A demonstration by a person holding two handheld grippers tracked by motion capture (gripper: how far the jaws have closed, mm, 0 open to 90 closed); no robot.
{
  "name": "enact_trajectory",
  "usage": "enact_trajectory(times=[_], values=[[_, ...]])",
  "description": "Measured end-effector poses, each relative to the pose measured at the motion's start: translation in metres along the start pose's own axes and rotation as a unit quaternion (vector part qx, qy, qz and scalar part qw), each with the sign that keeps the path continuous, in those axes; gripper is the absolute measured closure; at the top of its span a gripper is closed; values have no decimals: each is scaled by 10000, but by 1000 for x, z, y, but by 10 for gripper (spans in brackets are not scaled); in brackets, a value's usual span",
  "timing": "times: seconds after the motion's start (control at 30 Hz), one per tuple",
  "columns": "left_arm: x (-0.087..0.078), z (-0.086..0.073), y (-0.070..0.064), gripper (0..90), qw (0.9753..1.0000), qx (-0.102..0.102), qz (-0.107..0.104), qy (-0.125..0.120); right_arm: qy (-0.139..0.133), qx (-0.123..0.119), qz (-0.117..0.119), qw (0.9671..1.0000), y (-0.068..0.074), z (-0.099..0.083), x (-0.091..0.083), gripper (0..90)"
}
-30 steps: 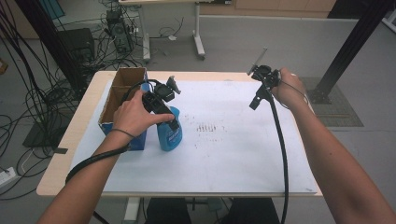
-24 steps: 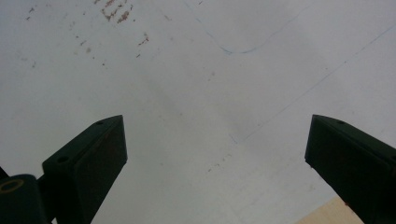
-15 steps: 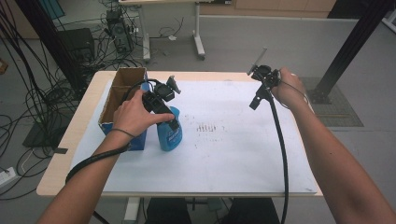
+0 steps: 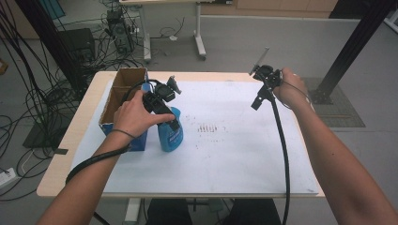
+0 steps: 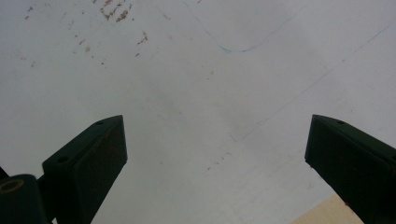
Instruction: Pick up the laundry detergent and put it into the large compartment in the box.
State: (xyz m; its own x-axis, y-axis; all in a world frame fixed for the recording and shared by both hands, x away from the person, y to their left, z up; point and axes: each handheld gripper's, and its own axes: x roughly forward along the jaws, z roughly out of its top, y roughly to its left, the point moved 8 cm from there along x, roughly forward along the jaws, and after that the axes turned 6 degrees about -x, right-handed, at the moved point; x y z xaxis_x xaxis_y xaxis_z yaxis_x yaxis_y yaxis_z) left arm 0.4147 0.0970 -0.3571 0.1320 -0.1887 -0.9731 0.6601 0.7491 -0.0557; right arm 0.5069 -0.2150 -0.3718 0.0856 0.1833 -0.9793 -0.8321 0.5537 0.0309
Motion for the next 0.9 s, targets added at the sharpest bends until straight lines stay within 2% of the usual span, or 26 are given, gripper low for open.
enact_trajectory(times=[0.9], values=[[-1, 1, -1, 94, 10000, -22, -55, -28, -3, 5, 33, 10000, 1, 1, 2, 54]])
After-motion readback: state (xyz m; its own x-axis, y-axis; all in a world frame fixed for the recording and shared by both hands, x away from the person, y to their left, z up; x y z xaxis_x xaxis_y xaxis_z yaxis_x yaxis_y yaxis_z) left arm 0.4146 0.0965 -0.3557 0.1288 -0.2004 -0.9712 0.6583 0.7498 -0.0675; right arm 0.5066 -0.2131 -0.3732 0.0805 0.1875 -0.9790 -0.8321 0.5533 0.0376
